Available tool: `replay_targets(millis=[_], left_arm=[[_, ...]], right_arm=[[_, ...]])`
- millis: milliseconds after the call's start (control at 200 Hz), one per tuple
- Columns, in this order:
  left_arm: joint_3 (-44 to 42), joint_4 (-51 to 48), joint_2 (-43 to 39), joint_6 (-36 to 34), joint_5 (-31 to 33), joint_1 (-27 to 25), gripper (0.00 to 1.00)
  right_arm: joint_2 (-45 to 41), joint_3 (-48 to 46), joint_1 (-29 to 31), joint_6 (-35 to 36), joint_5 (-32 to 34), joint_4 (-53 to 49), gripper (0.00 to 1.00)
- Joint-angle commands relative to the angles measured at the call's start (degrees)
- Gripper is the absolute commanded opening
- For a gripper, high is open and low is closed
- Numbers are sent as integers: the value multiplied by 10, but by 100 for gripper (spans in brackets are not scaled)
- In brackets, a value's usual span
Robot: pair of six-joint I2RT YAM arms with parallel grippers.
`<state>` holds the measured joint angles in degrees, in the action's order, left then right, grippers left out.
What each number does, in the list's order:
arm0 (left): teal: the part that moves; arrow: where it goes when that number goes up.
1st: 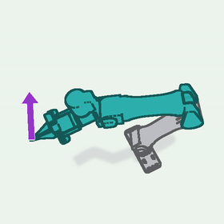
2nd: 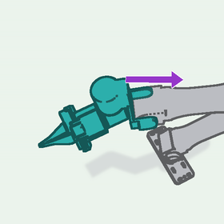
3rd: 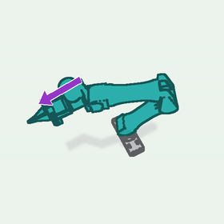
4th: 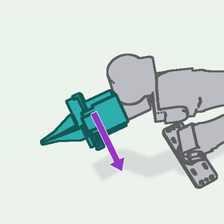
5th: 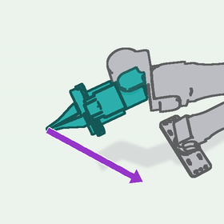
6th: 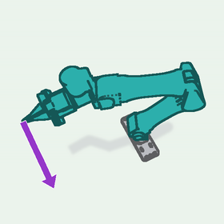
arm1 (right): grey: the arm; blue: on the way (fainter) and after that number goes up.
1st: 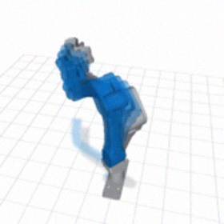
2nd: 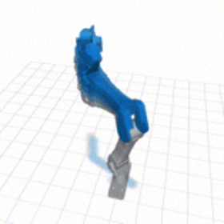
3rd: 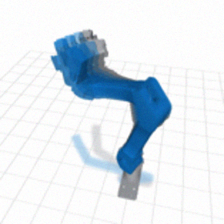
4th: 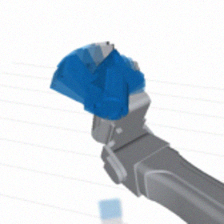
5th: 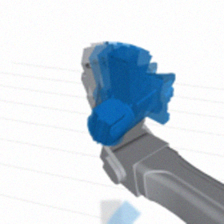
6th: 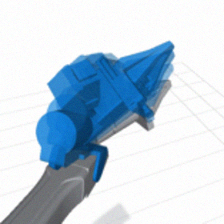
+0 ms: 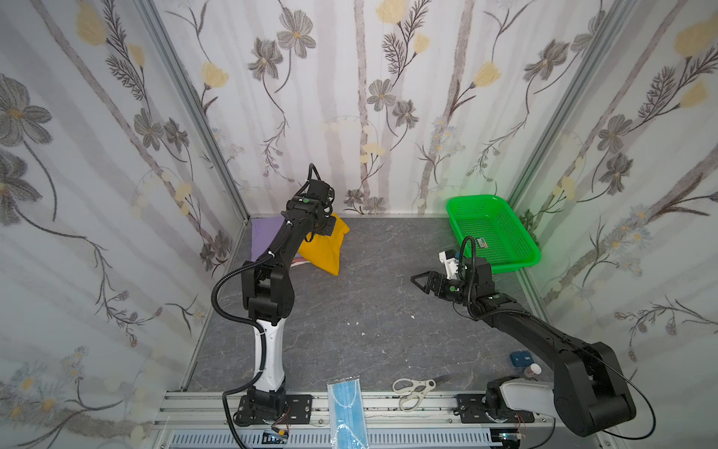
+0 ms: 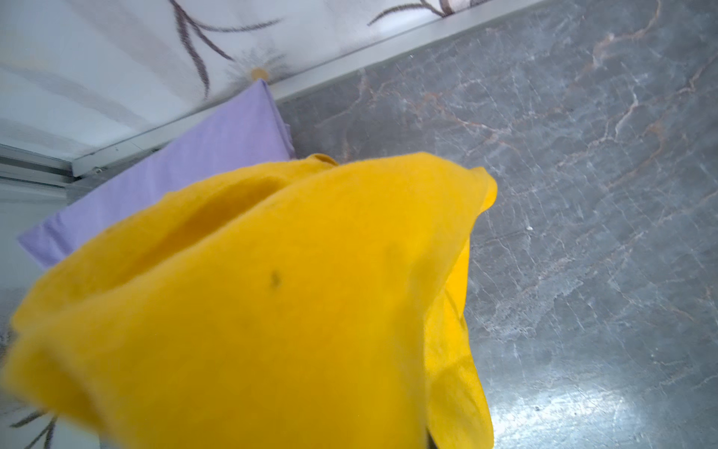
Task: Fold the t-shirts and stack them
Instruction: 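Carry the yellow bundle onto the purple stack with the left gripper while the right withdraws, then lower the yellow shirt onto the stack and open the left gripper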
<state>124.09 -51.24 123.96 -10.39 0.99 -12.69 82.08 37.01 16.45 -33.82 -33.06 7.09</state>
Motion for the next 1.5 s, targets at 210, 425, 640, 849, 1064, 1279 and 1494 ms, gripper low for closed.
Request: replay_targets(millis=[210, 425, 640, 849, 1064, 1279, 1494], left_arm=[[104, -27, 56, 34, -107, 103, 0], [70, 0, 81, 66, -125, 162, 0], [58, 48, 104, 96, -149, 184, 0], [27, 108, 92, 136, -192, 207, 0], [-27, 201, 65, 209, -264, 249, 0], [-20, 196, 86, 224, -292, 266, 0], [-18, 180, 90, 224, -286, 266, 88]], right_arm=[[-14, -19, -6, 10, 10, 8, 100], [-18, -25, -6, 16, 11, -2, 100], [-33, -9, 22, 56, 5, 0, 100], [-40, 42, 106, 107, 54, -13, 100], [15, 130, 168, 132, 90, -46, 100], [63, 171, 201, 133, 96, -53, 100], [85, 192, 215, 136, 100, -62, 100]])
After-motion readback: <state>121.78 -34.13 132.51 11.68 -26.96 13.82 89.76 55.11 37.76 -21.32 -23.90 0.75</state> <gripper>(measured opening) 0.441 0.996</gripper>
